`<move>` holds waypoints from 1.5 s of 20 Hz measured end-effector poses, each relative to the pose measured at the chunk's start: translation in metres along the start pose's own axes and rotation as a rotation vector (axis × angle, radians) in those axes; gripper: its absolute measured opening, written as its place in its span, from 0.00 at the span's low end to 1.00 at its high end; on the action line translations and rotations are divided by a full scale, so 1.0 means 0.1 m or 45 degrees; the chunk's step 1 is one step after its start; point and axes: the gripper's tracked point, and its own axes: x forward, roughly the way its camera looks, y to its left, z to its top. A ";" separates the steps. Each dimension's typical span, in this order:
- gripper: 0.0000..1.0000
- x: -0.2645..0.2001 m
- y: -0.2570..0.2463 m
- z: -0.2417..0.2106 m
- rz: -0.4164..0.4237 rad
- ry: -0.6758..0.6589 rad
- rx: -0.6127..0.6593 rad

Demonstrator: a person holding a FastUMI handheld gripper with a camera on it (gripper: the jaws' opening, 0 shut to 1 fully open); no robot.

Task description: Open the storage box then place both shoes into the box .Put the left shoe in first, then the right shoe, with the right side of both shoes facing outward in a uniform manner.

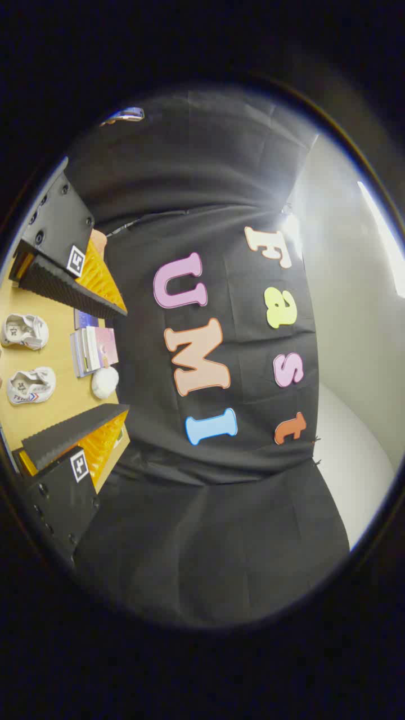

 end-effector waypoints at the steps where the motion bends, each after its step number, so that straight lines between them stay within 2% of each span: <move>1: 0.96 0.00 0.01 0.00 0.001 0.001 0.002; 16: 0.96 0.05 0.24 -0.28 0.041 0.060 0.103; 21: 0.96 0.06 0.42 -0.53 0.086 0.124 0.272; 30: 0.97 0.11 0.86 -1.27 0.184 0.341 0.550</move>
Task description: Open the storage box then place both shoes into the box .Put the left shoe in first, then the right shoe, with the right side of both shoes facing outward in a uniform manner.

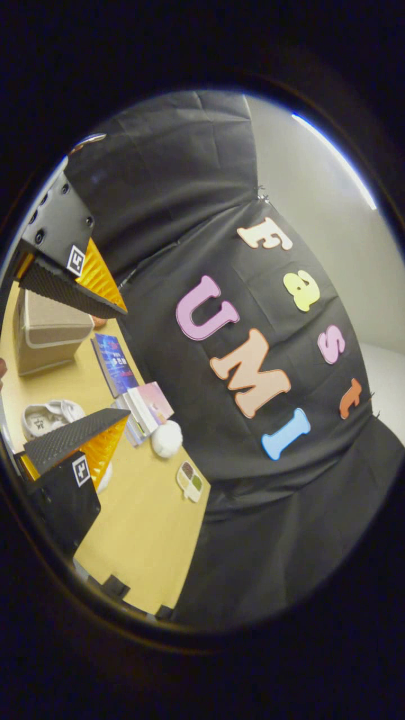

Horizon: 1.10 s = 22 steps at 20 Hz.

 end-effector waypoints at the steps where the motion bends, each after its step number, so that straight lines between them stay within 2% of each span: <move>1: 0.98 0.04 0.01 -0.13 0.014 0.035 0.044; 13: 0.99 0.40 0.04 -1.72 0.123 0.548 0.812; 17: 0.99 0.35 0.06 -2.13 0.130 0.680 0.971; 22: 0.98 0.31 0.03 -2.48 0.135 0.784 1.084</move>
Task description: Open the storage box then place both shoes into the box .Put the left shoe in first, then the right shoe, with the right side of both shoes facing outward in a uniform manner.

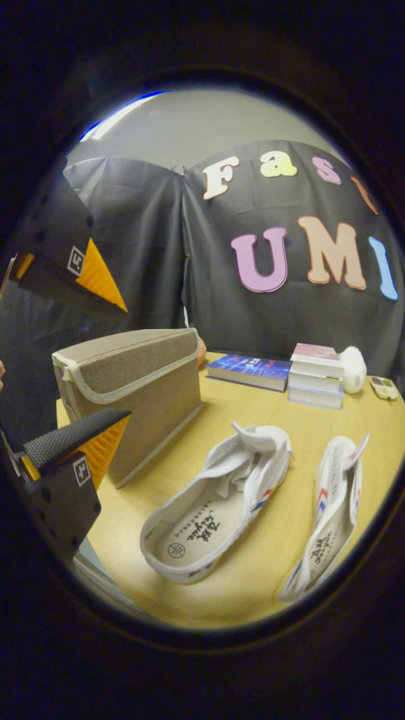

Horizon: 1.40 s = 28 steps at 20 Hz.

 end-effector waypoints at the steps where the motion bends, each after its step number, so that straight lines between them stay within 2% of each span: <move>1: 0.98 0.03 -0.04 -0.02 0.006 0.011 0.030; 9: 0.97 0.22 -0.11 -0.13 0.066 0.116 0.242; 15: 0.49 0.34 -0.14 -0.21 0.043 0.164 0.281; 17: 0.33 0.27 -0.15 -0.13 0.067 0.162 0.313; 21: 0.13 0.20 -0.15 -0.12 0.048 0.153 0.221; 22: 0.08 0.07 -0.15 -0.04 0.071 0.123 0.206; 23: 0.03 0.16 -0.09 -0.09 0.060 0.133 0.188; 28: 0.03 0.08 0.16 -0.15 0.119 0.137 0.113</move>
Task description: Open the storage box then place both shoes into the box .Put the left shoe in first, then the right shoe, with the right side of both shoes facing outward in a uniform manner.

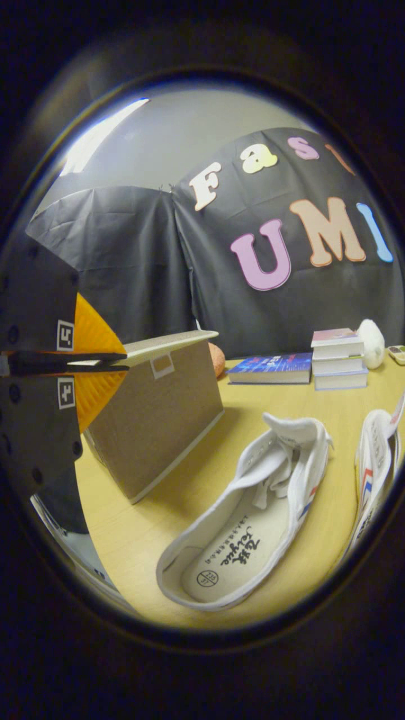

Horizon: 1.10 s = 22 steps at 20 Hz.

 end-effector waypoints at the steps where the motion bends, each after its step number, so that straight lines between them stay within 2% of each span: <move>1: 0.03 -0.01 0.07 -0.03 0.012 0.006 -0.020; 11: 0.02 0.01 1.10 -0.59 0.135 0.087 -0.303; 17: 0.02 0.27 1.53 -1.01 0.171 0.170 -0.445; 22: 0.02 0.54 1.67 -1.48 0.175 0.283 -0.533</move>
